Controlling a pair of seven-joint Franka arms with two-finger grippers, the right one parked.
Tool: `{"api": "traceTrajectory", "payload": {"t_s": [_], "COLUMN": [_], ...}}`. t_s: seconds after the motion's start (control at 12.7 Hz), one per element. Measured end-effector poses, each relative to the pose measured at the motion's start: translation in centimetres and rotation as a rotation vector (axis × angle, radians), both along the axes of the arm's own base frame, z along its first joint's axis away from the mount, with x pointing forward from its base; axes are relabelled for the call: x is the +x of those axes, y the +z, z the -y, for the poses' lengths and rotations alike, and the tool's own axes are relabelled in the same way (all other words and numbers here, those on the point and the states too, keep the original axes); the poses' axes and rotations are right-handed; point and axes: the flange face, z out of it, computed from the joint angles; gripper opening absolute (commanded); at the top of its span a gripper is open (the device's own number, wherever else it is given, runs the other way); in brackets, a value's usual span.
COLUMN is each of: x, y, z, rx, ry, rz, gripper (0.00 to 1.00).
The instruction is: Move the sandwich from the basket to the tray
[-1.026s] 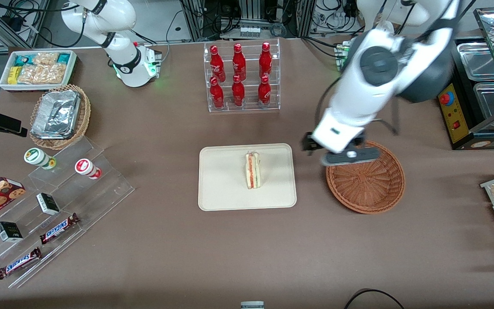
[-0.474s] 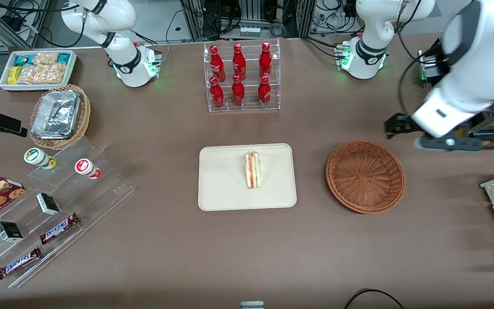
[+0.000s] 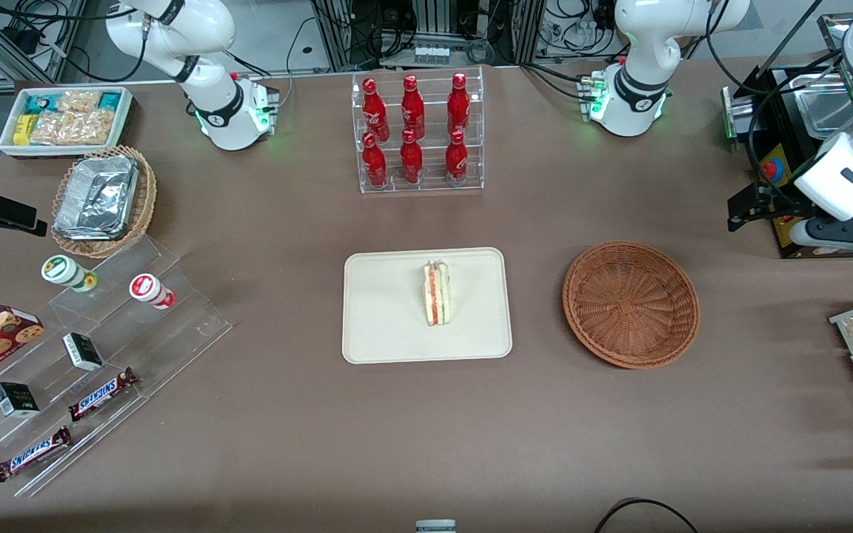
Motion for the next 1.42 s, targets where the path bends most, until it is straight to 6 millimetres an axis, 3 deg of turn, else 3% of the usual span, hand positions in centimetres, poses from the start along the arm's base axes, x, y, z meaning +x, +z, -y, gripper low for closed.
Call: {"api": "traceTrajectory", "payload": {"t_s": [0.32, 0.87, 1.42], "x": [0.4, 0.7, 0.6], "y": [0.5, 2.7, 2.7], "z": [0.8, 0.2, -0.3], "rx": [0.000, 0.012, 0.055], "ry": [-0.018, -0.009, -0.013], "rz": [0.012, 0.054, 0.045], "gripper": [1.00, 1.00, 1.00]}}
